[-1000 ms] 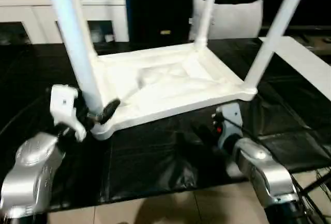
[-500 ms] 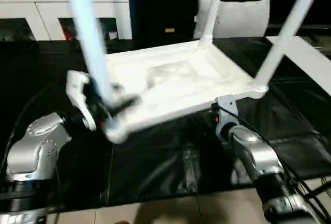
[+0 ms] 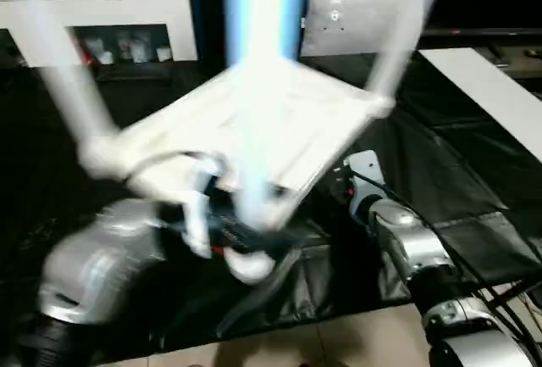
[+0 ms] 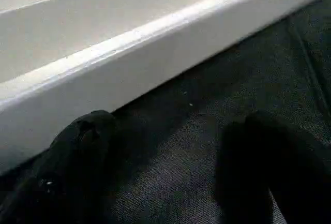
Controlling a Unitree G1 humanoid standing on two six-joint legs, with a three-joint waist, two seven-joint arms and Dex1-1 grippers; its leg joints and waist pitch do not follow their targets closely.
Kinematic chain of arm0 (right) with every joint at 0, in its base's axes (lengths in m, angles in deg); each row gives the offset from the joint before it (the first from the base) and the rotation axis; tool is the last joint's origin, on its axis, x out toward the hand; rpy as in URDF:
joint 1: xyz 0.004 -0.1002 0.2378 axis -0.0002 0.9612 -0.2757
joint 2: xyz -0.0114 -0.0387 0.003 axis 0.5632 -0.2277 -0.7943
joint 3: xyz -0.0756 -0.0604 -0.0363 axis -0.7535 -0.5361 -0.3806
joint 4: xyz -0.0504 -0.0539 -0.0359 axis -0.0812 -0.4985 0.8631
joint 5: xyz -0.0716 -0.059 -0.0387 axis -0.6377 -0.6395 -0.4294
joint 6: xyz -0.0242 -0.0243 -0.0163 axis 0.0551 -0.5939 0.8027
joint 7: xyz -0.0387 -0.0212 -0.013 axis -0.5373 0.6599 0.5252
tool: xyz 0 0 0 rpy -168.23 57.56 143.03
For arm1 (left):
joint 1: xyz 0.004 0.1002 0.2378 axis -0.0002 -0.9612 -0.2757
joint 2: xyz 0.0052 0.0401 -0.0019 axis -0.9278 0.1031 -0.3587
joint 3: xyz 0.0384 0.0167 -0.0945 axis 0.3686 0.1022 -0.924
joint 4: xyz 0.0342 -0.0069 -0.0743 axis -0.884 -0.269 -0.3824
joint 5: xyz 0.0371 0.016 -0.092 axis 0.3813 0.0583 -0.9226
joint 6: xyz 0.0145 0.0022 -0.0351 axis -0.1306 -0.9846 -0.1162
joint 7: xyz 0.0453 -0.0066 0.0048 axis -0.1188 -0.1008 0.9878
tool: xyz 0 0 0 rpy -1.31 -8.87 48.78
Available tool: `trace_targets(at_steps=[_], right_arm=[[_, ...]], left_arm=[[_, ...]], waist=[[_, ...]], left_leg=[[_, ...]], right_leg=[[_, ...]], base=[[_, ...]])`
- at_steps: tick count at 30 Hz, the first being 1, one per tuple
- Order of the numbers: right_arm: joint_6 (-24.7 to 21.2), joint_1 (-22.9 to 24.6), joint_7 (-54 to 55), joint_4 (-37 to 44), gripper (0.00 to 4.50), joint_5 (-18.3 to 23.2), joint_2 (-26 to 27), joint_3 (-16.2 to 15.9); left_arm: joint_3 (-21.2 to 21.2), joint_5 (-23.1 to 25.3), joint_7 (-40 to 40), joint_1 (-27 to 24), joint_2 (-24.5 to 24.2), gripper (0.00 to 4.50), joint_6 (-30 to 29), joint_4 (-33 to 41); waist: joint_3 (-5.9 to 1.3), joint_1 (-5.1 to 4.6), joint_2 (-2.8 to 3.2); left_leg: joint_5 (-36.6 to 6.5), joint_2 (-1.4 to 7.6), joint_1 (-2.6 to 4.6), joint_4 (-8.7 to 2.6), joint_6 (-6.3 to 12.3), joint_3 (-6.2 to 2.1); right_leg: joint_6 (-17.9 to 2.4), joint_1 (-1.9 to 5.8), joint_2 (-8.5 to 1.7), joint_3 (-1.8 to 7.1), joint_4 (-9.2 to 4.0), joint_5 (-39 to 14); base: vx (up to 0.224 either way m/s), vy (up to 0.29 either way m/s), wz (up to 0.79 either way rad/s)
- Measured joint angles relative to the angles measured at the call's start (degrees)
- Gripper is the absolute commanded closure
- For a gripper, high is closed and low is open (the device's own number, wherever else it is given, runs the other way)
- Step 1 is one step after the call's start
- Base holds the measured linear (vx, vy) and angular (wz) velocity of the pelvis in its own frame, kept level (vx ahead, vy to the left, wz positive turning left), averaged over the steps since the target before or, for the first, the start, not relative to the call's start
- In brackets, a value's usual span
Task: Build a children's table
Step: Rotate table base
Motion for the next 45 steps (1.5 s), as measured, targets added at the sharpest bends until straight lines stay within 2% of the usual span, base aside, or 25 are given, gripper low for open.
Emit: trace_targets(at_steps=[3, 6, 15, 22, 31, 37, 40, 42, 45], right_arm=[[1.1, 0.0, -0.5, -0.2, 0.0, -0.6, 0.4, -0.6], [1.8, -0.1, -1.4, -0.2, 0.0, -0.6, 0.7, -1.0], [2.8, -0.1, -3.0, -0.2, 0.0, -1.0, 0.8, -0.6], [3.2, -0.1, -3.6, -0.2, 0.0, -1.8, 1.0, -0.4], [3.7, -0.1, -3.9, -0.3, 0.0, -2.4, 1.0, -0.3], [4.0, 2.5, -6.1, 4.2, 0.0, -2.3, -1.9, 0.1], [4.0, 6.8, -11.4, 11.8, 0.0, -0.6, -6.2, 0.2], [3.7, 10.8, -16.1, 17.8, 0.0, 0.6, -10.2, 0.4], [3.2, 13.3, -19.8, 21.8, 0.0, 1.8, -12.7, 0.8]], left_arm=[[2.4, 1.1, 2.4, 0.2, 4.1, 0.03, 1.4, -0.3], [4.5, 1.9, 3.7, 1.3, 6.3, 0.03, 2.7, -1.6], [6.3, 4.1, 6.1, 5.6, 11.8, 0.03, 5.6, -7.1], [7.2, 4.2, 6.6, 5.6, 13.0, 0.03, 6.3, -7.2], [8.1, 8.0, 8.8, 6.8, 14.9, 0.03, 11.1, -10.5], [8.0, 10.0, 8.8, 7.5, 11.7, 0.03, 13.1, -11.1], [8.0, 10.2, 4.4, 6.8, 5.7, 0.03, 13.6, -11.0], [7.5, 10.5, -0.1, 5.5, 0.1, 0.03, 13.7, -11.5], [6.7, 10.7, -3.9, 4.8, -3.7, 0.38, 13.8, -13.8]], waist=[[0.03, -0.16, -0.04], [0.04, -0.37, -0.09], [0.04, -0.56, -0.1], [0.03, -0.61, -0.06], [0.02, -0.49, -0.04], [0.0, -0.29, -0.01], [-0.03, -0.24, 0.11], [-0.02, -0.23, 0.24], [0.04, -0.28, 0.34]], left_leg=[[0.0, 0.01, -0.01, 0.0, -0.03, 0.0], [0.0, 0.03, -0.01, 0.0, -0.06, 0.0], [0.0, 0.05, -0.04, 0.0, -0.05, 0.01], [0.0, 0.13, -0.03, 0.0, -0.05, 0.01], [0.0, 0.14, 0.0, 0.0, -0.05, 0.01], [0.0, 0.14, 0.0, 0.0, -0.05, 0.01], [0.1, 0.15, 0.04, 0.0, -0.05, 0.0], [0.0, 0.19, 0.06, -0.01, -0.05, 0.0], [0.1, 0.19, 0.14, 0.0, -0.06, 0.0]], right_leg=[[0.0, -0.02, 0.02, 0.03, 0.03, 0.0], [0.0, -0.02, 0.06, 0.04, 0.05, 0.0], [0.0, -0.06, 0.09, 0.06, 0.05, 0.0], [0.0, -0.09, 0.18, 0.05, 0.02, 0.0], [0.0, -0.08, 0.17, 0.05, 0.02, 0.0], [0.0, -0.03, 0.17, 0.05, 0.03, 0.0], [0.1, 0.0, 0.18, 0.05, 0.06, 0.0], [0.1, 0.0, 0.23, 0.06, 0.07, 0.0], [0.0, -0.02, 0.25, 0.07, 0.05, 0.0]], base=[[0.0, 0.0, 0.0], [0.0, 0.0, 0.0], [0.0, 0.0, 0.0], [0.0, 0.0, 0.0], [0.0, 0.0, 0.0], [0.0, 0.0, 0.0], [0.0, 0.0, 0.0], [0.0, 0.0, 0.0], [0.0, 0.0, 0.0]])
